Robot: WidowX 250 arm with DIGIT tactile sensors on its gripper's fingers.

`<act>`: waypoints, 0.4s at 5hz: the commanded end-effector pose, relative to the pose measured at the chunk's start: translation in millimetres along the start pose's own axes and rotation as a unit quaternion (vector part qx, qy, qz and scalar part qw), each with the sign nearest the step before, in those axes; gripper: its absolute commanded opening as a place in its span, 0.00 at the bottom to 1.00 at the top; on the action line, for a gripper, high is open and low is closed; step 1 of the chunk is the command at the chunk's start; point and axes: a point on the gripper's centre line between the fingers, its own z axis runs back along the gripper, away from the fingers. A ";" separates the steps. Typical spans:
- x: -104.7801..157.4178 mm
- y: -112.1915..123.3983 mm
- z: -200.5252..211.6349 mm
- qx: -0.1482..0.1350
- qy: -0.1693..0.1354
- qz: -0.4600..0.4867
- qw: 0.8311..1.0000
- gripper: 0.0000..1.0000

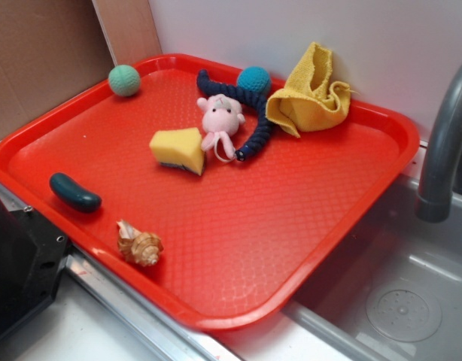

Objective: Grab the plastic pickle.

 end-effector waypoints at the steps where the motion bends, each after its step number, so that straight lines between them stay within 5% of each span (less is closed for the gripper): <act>1: 0.0 0.0 0.0 0.000 0.000 0.000 1.000 1.00; 2: -12.4 45.6 -47.1 -0.002 0.003 0.126 0.992 1.00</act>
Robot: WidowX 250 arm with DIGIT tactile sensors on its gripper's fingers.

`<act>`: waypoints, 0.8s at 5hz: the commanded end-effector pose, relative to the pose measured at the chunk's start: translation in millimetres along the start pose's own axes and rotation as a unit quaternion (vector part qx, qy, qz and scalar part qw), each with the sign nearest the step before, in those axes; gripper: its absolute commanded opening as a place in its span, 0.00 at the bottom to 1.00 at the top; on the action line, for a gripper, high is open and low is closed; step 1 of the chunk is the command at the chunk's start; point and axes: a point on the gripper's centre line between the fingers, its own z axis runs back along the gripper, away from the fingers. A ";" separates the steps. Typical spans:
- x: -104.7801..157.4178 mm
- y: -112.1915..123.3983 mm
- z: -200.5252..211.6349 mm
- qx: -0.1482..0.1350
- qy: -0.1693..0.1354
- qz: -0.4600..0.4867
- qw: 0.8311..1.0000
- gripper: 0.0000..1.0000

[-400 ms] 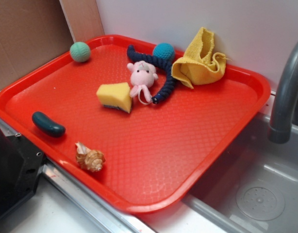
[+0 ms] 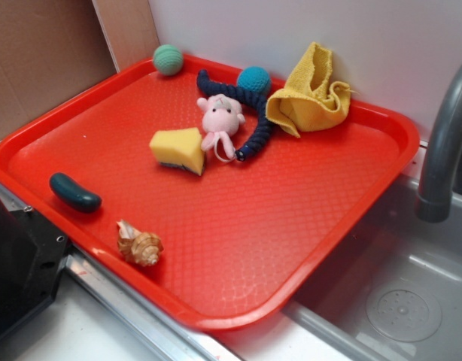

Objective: Grab the plastic pickle.

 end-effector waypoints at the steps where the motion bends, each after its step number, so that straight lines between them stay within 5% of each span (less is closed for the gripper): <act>1: -18.7 61.1 -73.3 0.003 0.001 0.252 0.968 1.00; 2: -20.9 66.5 -106.1 0.007 -0.006 0.331 0.944 1.00; 4: -6.2 57.3 -153.8 0.006 0.011 0.363 0.932 1.00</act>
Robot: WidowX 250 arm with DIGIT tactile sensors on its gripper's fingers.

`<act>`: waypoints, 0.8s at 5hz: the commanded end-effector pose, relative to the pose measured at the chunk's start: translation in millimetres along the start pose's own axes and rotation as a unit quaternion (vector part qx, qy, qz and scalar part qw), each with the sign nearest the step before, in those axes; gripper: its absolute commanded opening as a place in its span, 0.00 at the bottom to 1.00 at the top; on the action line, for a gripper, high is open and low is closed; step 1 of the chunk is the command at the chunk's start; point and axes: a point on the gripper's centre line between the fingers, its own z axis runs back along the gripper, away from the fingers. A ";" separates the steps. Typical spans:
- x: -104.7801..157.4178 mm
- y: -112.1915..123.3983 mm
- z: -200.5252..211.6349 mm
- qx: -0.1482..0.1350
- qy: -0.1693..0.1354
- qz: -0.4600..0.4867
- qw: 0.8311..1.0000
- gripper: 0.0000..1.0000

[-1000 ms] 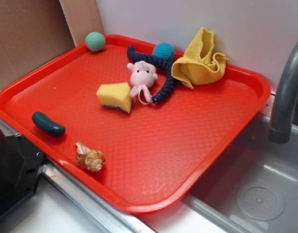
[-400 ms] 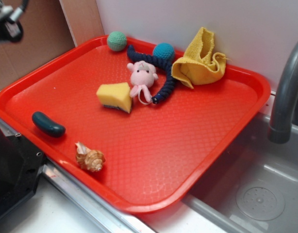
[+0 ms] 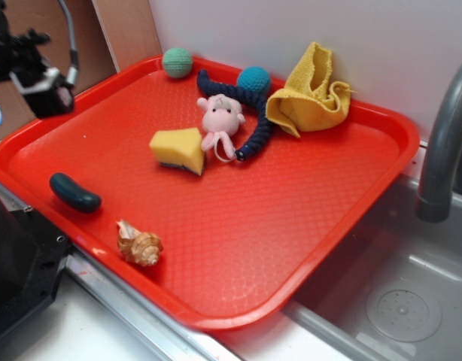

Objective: Grab the plastic pickle.

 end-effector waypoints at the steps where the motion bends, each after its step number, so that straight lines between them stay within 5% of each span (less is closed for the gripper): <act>1: -1.6 -8.5 -41.5 0.017 0.024 0.015 0.999 1.00; 3: -19.7 0.8 -73.7 0.011 0.077 0.038 0.996 1.00; 4: -11.4 -4.9 -74.3 0.006 0.070 0.020 0.997 1.00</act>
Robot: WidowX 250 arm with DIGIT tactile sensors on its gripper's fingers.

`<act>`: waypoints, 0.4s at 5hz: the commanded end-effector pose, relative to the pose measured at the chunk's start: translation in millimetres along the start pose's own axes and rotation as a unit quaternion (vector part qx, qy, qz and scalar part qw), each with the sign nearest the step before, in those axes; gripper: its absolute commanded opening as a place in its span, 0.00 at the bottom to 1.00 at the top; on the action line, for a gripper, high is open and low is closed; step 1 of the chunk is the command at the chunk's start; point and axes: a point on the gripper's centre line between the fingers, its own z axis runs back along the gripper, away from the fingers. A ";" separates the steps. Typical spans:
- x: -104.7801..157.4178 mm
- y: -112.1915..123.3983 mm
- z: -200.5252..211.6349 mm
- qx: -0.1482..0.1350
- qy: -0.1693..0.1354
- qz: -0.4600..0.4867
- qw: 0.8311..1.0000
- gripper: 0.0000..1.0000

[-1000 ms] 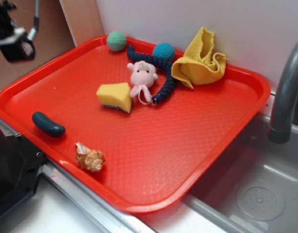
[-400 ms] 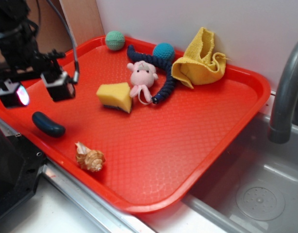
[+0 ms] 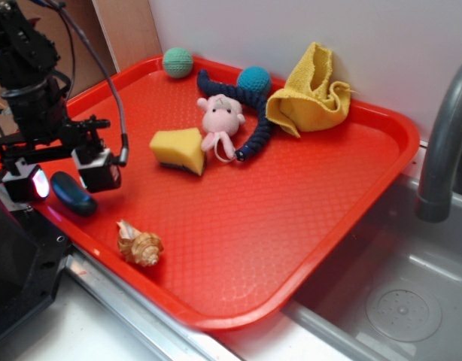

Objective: Grab the plastic pickle.

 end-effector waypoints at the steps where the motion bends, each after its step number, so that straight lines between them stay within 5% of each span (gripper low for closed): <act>1: 16.3 -16.3 1.2 0.005 -0.010 -0.060 0.998 1.00; 2: 28.8 -37.7 7.4 0.009 -0.018 -0.101 0.995 1.00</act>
